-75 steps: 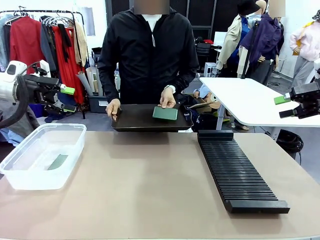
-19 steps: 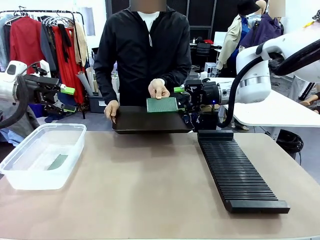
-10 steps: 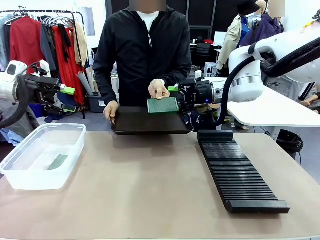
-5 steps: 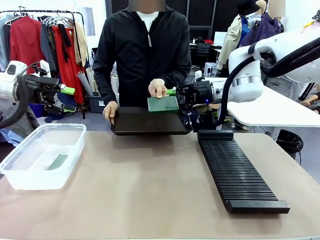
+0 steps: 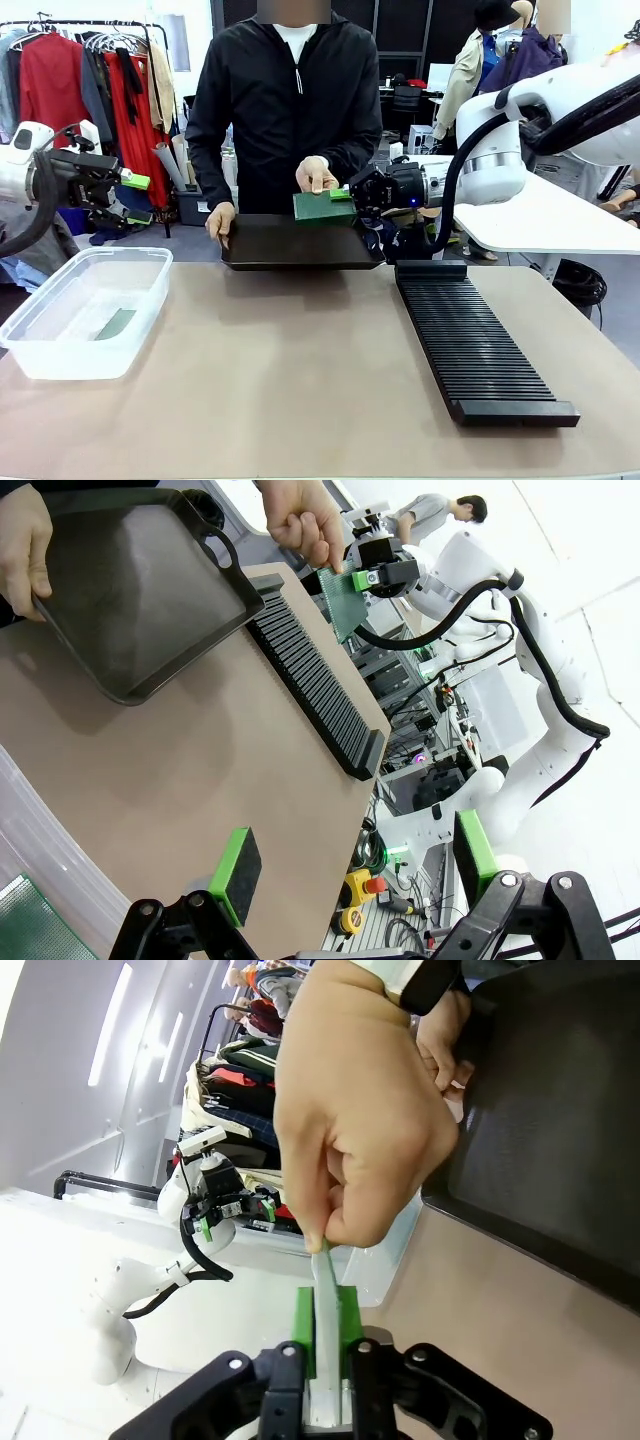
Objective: Sort PCBs into racks and boxes based on the side picked up.
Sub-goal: Pick up the Blank PCB handed by the Human, then if the short side of the Blank PCB is picked up, insert it into the PCB Rack ; if the long side is picked up, place it in the Organizing box.
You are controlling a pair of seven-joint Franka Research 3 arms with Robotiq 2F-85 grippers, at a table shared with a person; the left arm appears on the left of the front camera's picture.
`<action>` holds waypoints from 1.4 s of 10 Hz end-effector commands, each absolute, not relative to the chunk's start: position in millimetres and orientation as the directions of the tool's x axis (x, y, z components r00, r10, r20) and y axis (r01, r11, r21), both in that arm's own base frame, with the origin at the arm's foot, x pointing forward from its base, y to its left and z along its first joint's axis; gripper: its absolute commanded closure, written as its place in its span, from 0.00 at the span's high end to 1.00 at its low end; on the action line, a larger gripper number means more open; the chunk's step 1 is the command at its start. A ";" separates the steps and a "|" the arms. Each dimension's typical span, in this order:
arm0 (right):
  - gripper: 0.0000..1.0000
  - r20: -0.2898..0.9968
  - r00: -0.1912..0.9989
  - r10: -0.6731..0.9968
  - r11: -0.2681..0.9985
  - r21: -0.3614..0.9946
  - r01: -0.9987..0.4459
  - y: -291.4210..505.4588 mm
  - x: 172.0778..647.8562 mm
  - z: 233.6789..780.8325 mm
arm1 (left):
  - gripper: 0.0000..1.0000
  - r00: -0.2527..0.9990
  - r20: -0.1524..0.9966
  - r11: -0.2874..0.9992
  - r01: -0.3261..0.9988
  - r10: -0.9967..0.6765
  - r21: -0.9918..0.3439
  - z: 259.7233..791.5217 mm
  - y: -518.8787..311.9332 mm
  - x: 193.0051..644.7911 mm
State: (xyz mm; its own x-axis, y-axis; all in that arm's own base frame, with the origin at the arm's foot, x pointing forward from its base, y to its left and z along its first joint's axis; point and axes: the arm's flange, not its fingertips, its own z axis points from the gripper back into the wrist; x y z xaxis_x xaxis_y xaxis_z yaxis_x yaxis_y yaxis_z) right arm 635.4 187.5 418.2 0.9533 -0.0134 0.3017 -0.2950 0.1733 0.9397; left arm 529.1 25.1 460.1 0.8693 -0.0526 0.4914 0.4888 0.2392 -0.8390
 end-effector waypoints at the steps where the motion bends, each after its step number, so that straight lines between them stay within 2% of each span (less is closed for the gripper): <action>1: 0.00 0.264 0.964 -0.026 0.192 0.948 -0.254 195.7 644.0 423.7 | 1.00 0.868 0.493 0.238 0.490 -0.051 -0.838 461.6 25.4 527.0; 4: 0.00 0.231 0.973 0.004 0.198 0.953 -0.228 196.9 643.6 424.3 | 1.00 0.868 0.493 0.238 0.490 -0.051 -0.838 461.6 25.4 527.0; 5: 0.00 0.269 0.963 -0.019 0.185 0.947 -0.261 189.2 635.3 417.2 | 1.00 0.868 0.493 0.238 0.490 -0.051 -0.838 461.6 25.4 527.0; 14: 0.00 0.269 0.963 -0.019 0.185 0.947 -0.261 189.2 635.3 417.2 | 1.00 0.868 0.493 0.238 0.490 -0.051 -0.838 461.6 25.4 527.0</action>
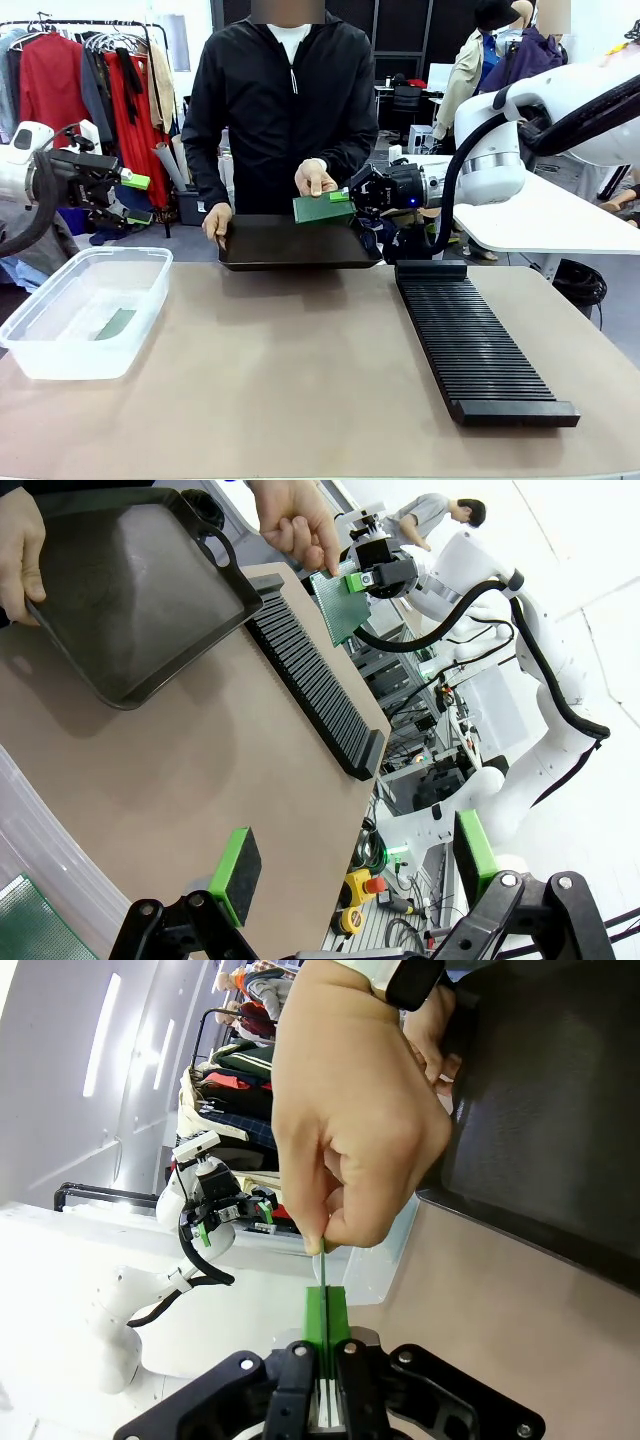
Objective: Sort PCBs into racks and boxes based on the side picked up.
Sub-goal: If the short side of the Blank PCB is picked up, insert it into the PCB Rack ; if the long side is picked up, place it in the Organizing box.
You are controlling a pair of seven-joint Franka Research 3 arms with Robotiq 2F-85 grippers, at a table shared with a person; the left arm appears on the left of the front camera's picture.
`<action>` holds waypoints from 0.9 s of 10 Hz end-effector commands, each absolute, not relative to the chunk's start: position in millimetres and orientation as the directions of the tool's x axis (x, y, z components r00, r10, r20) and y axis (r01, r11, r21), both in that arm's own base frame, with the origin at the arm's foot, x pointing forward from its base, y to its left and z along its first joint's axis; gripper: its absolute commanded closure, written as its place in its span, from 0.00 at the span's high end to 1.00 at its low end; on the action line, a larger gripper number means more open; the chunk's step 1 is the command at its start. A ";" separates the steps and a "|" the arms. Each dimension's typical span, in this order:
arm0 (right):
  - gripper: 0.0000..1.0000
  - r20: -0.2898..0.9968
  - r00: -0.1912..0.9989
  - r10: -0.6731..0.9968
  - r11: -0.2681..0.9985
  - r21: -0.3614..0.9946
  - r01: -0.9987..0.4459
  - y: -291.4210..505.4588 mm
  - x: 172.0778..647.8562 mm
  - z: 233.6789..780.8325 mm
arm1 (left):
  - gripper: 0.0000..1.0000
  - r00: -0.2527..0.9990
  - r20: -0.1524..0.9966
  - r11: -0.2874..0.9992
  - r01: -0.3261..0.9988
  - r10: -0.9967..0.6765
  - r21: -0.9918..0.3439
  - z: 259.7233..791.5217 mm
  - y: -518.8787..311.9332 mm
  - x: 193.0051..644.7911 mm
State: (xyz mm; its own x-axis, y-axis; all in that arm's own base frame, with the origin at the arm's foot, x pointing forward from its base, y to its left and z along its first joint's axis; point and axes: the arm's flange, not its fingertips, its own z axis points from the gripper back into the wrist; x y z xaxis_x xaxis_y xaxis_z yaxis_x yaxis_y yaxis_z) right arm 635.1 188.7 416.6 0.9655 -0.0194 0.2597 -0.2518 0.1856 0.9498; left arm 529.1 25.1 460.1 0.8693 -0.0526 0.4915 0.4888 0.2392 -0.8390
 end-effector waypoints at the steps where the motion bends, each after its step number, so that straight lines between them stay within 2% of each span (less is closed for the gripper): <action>1: 0.00 0.269 0.963 -0.019 0.185 0.947 -0.261 189.2 635.3 417.2 | 1.00 0.868 0.493 0.238 0.490 -0.051 -0.838 461.6 25.4 527.0; 9: 0.00 0.269 0.963 -0.019 0.185 0.947 -0.261 189.2 635.3 417.2 | 1.00 0.868 0.493 0.238 0.490 -0.051 -0.838 461.6 25.4 527.0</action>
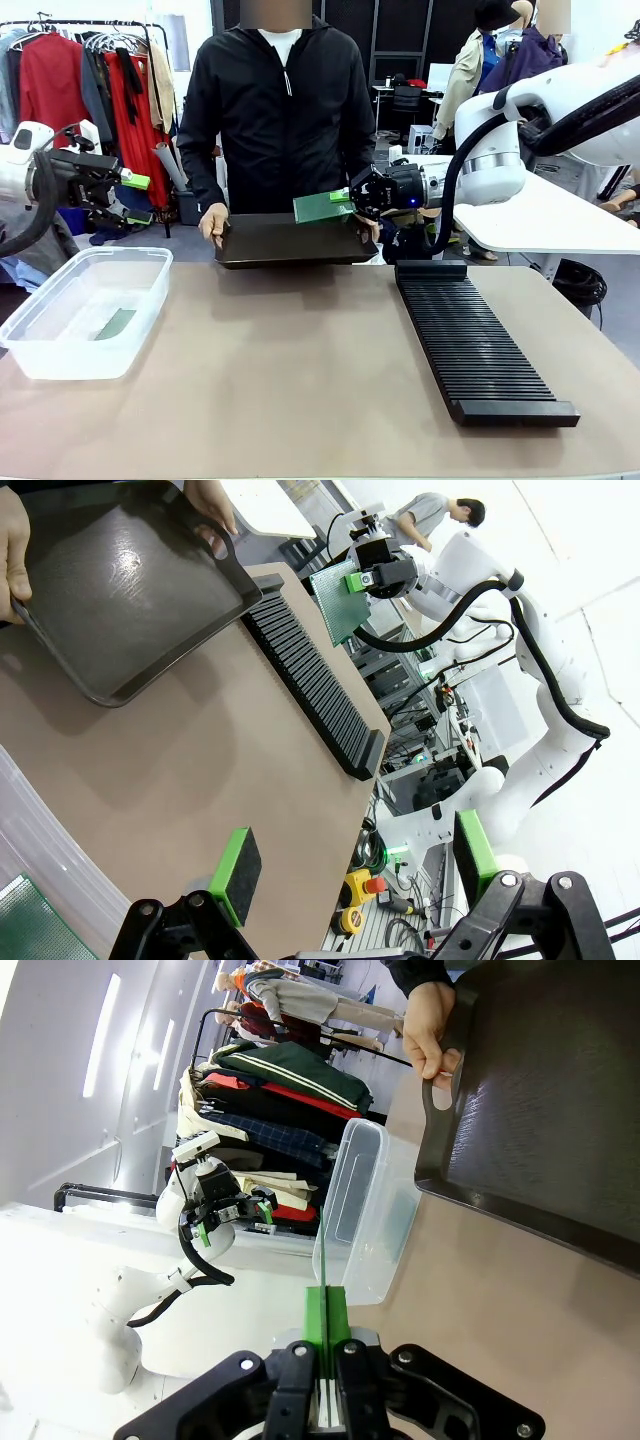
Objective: Sort PCBs into racks and boxes based on the side picked up.
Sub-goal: If the short side of the Blank PCB is picked up, insert it into the PCB Rack ; if the long side is picked up, place it in the Organizing box.
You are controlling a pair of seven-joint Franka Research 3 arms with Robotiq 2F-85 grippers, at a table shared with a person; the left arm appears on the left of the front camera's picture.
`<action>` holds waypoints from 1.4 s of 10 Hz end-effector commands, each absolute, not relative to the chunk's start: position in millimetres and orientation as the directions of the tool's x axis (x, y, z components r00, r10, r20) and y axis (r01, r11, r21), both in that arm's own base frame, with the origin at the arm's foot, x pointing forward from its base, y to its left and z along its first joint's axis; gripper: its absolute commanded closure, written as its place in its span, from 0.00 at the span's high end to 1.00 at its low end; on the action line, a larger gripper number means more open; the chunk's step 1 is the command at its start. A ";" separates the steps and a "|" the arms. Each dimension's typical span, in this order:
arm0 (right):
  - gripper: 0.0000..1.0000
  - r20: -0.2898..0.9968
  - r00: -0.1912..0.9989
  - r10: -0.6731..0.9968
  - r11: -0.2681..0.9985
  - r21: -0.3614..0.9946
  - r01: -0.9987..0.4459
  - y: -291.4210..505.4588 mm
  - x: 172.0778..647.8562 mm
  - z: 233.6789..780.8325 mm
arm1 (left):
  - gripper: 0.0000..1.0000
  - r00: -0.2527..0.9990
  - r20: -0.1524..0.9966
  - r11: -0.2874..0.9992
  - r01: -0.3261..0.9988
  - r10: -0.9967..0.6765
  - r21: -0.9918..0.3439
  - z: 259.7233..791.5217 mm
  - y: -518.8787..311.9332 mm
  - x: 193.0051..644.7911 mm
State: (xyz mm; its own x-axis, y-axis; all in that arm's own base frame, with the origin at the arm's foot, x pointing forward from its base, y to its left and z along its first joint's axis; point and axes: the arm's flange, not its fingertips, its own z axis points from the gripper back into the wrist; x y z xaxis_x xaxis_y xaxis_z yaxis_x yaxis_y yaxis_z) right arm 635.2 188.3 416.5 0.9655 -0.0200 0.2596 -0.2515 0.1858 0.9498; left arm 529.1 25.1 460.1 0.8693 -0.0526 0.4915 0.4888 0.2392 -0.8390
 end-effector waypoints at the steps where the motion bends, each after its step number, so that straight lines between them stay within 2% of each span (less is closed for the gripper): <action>1: 0.00 0.269 0.963 -0.019 0.185 0.947 -0.261 189.2 635.3 417.2 | 1.00 0.868 0.493 0.238 0.490 -0.051 -0.838 461.6 25.4 527.0; 9: 0.00 0.260 0.966 -0.020 0.186 0.950 -0.252 188.3 635.2 416.5 | 1.00 0.868 0.493 0.238 0.490 -0.051 -0.838 461.6 25.4 527.0; 13: 0.00 0.575 0.817 -0.025 0.249 0.796 -0.552 172.4 620.2 422.7 | 1.00 0.868 0.493 0.238 0.490 -0.051 -0.838 461.6 25.4 527.0; 14: 0.00 0.608 0.793 -0.045 0.253 0.774 -0.580 163.7 614.4 421.5 | 1.00 0.868 0.493 0.238 0.490 -0.051 -0.838 461.6 25.4 527.0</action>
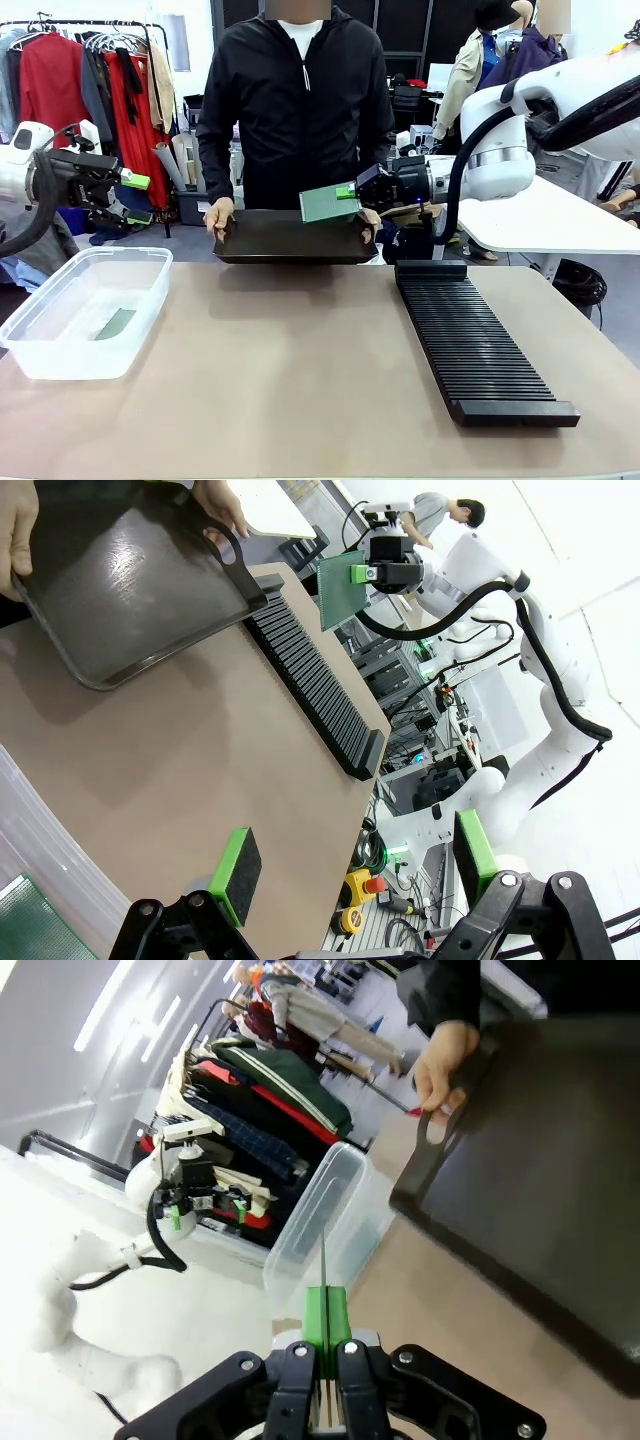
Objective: Sort PCBs into racks and boxes based on the side picked up.
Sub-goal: If the short side of the Blank PCB is picked up, insert it into the PCB Rack ; if the long side is picked up, place it in the Organizing box.
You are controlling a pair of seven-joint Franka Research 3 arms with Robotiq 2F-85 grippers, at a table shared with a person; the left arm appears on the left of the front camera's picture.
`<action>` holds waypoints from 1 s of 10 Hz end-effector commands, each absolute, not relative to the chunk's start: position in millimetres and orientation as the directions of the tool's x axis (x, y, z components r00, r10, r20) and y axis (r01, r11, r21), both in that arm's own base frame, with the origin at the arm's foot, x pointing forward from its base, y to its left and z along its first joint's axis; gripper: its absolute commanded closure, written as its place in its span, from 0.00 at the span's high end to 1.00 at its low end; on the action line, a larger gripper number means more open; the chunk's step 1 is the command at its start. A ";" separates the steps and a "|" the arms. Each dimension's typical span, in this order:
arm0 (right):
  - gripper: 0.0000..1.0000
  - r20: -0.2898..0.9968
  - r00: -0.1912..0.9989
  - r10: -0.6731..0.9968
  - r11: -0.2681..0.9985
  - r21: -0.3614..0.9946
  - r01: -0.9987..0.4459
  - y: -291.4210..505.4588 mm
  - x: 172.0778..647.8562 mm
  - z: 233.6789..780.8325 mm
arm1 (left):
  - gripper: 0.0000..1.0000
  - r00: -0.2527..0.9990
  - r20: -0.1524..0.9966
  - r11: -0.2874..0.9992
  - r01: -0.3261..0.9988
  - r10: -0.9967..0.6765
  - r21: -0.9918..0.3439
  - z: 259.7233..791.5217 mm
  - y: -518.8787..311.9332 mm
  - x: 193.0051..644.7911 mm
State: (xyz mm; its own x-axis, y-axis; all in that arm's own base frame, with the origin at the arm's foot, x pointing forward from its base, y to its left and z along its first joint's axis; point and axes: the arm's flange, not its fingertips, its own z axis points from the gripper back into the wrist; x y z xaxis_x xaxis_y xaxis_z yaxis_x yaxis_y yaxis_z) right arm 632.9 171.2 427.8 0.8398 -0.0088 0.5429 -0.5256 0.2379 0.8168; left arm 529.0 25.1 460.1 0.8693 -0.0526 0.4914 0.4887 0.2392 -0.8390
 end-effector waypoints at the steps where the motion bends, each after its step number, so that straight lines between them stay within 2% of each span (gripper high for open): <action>1: 0.00 0.622 0.781 -0.053 0.236 0.768 -0.596 153.7 607.8 419.7 | 1.00 0.868 0.493 0.238 0.490 -0.051 -0.838 461.6 25.4 527.0; 5: 0.00 0.648 0.756 -0.095 0.179 0.758 -0.627 108.1 580.9 403.0 | 1.00 0.868 0.493 0.238 0.490 -0.051 -0.838 461.6 25.4 527.0; 10: 0.00 0.654 0.745 -0.130 0.219 0.752 -0.622 40.4 556.1 385.4 | 1.00 0.868 0.493 0.238 0.490 -0.051 -0.838 461.6 25.4 527.0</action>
State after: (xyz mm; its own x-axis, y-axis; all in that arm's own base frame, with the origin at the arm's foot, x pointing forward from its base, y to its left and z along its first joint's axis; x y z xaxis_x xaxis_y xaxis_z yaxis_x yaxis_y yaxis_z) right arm 569.3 43.7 381.8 0.7631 -0.1324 0.6326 -0.5994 0.2210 0.7693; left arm 529.0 25.3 460.0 0.8695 -0.0522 0.4912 0.4884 0.2393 -0.8391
